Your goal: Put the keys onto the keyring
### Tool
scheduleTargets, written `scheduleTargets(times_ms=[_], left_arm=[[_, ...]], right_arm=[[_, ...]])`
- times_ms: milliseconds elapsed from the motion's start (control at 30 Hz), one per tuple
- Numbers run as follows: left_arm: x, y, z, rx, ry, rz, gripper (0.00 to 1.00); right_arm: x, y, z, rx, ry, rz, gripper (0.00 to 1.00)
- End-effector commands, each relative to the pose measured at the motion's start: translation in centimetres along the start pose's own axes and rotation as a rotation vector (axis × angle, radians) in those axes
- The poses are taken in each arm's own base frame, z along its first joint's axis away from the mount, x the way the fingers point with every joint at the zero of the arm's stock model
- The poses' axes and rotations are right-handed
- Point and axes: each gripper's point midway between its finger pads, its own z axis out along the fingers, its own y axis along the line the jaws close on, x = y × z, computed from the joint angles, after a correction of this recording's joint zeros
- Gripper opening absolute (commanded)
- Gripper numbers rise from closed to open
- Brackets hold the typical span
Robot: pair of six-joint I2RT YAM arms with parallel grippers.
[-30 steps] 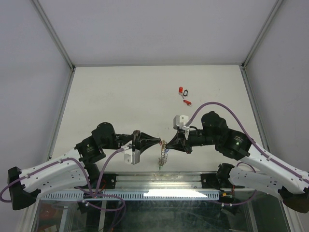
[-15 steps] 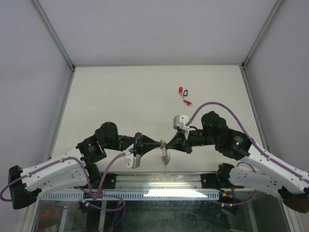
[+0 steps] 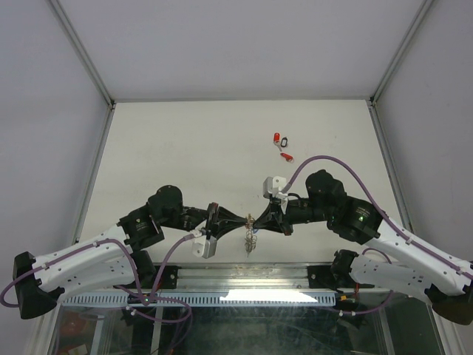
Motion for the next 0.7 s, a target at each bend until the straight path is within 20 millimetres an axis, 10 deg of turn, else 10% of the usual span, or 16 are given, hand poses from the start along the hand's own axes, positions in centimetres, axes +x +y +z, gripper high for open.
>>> scheduleTargets(times_ms=[0, 667], left_arm=[[-2.2, 2.2, -0.3, -0.044, -0.048, 0.068, 0.00], [-2.1, 1.0, -0.2, 0.001, -0.061, 0.075, 0.00]], right_arm=[[-1.7, 0.2, 0.0, -0.009, -0.065, -0.034, 0.00], [-1.3, 0.1, 0.0, 0.002, -0.036, 0.033, 0.00]])
